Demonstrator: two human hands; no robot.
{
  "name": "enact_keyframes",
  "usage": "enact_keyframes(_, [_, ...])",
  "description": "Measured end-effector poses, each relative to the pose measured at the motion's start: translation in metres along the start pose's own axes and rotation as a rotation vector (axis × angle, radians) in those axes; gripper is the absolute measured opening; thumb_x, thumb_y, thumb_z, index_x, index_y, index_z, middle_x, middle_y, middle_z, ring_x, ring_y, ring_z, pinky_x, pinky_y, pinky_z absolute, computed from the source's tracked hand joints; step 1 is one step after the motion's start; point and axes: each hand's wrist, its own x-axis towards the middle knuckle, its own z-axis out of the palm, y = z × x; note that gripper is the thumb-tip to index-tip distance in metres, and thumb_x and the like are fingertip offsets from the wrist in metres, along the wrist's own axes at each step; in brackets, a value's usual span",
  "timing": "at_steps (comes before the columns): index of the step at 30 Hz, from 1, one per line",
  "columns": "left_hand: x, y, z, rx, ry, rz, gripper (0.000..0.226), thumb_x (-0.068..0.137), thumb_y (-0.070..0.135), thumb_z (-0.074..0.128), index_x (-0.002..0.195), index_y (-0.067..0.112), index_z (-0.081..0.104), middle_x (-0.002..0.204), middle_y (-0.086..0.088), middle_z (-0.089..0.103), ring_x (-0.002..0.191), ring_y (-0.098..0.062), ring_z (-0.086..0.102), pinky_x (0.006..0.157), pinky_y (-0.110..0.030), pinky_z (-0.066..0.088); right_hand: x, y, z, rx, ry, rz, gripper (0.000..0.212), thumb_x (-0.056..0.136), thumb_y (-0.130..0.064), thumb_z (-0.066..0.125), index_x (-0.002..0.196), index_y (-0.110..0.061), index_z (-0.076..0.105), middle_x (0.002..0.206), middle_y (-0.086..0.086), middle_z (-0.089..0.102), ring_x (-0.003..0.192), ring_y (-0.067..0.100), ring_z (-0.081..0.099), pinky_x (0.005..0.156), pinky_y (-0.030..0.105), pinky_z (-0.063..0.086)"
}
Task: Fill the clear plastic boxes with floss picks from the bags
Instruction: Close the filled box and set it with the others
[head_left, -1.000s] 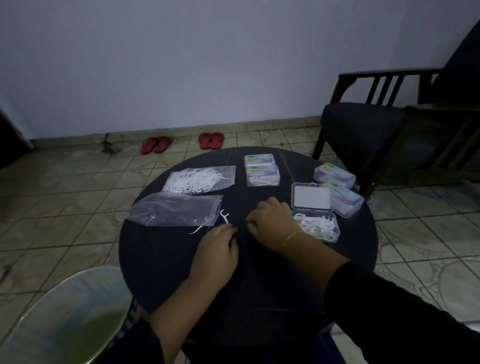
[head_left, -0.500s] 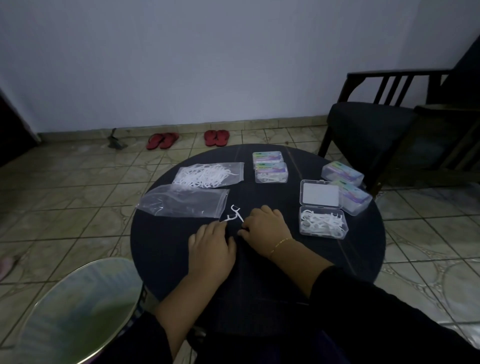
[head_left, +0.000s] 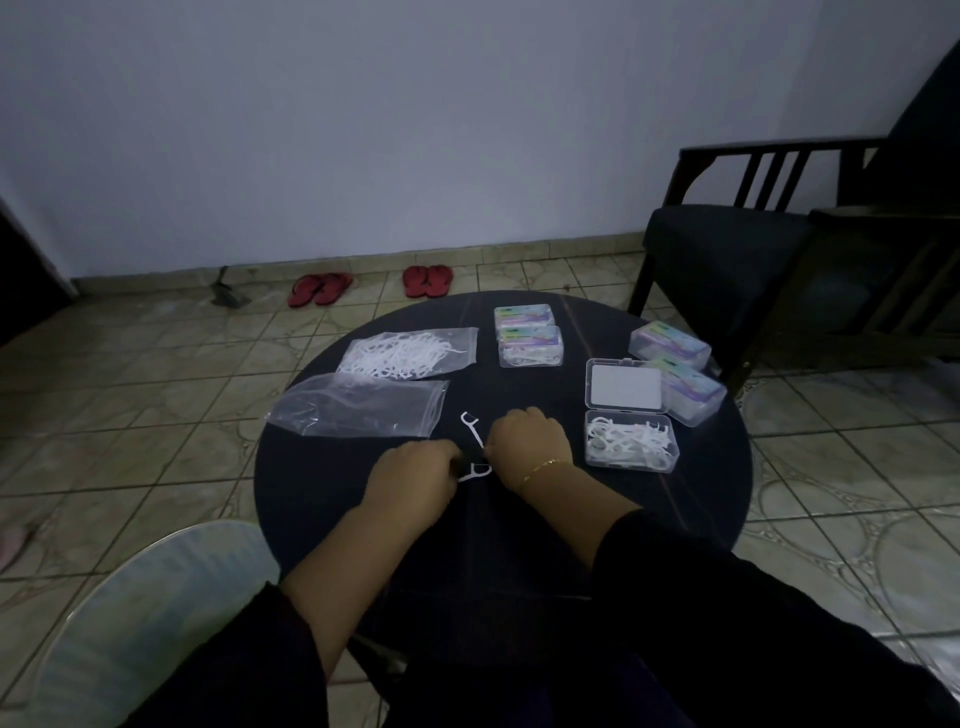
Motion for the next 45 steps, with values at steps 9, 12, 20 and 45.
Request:
enact_keyframes(9, [0.001,0.003,-0.016,0.004,-0.177,-0.026,0.033,0.08,0.022,0.065,0.112,0.03,0.065,0.111,0.002,0.063,0.1,-0.019,0.061,0.082,-0.031,0.05,0.002,-0.004,-0.006,0.096,-0.05,0.064,0.04,0.093,-0.039,0.049,0.121,-0.012,0.056,0.125,0.01,0.055,0.119,0.028,0.046,0.092,0.037,0.04])
enact_keyframes(12, [-0.003,0.001,-0.014,-0.007,-0.162,-0.029,0.028,0.082,0.024,0.064,0.109,0.028,0.066,0.11,0.001,0.063,0.099,-0.02,0.06,0.082,-0.031,0.05,0.006,-0.011,-0.004,0.112,-0.043,0.078,0.035,0.094,-0.036,0.049,0.119,-0.013,0.059,0.124,0.008,0.056,0.118,0.026,0.047,0.091,0.035,0.041])
enact_keyframes(20, [0.0,-0.003,-0.011,-0.079,-0.126,-0.063,0.02,0.083,0.024,0.064,0.102,0.027,0.068,0.105,0.002,0.064,0.096,-0.019,0.061,0.081,-0.031,0.05,-0.002,0.001,-0.025,0.163,-0.25,0.138,0.033,0.086,-0.025,0.064,0.113,-0.007,0.058,0.115,0.011,0.062,0.106,0.029,0.059,0.086,0.036,0.048])
enact_keyframes(45, [0.05,0.101,0.001,-0.434,0.024,0.193,0.028,0.096,0.016,0.052,0.12,0.021,0.066,0.114,0.0,0.059,0.109,-0.015,0.055,0.094,-0.025,0.041,-0.033,0.142,-0.069,-0.255,-0.051,0.085,0.028,0.09,-0.031,0.056,0.109,-0.012,0.064,0.108,0.01,0.062,0.1,0.023,0.055,0.083,0.033,0.047])
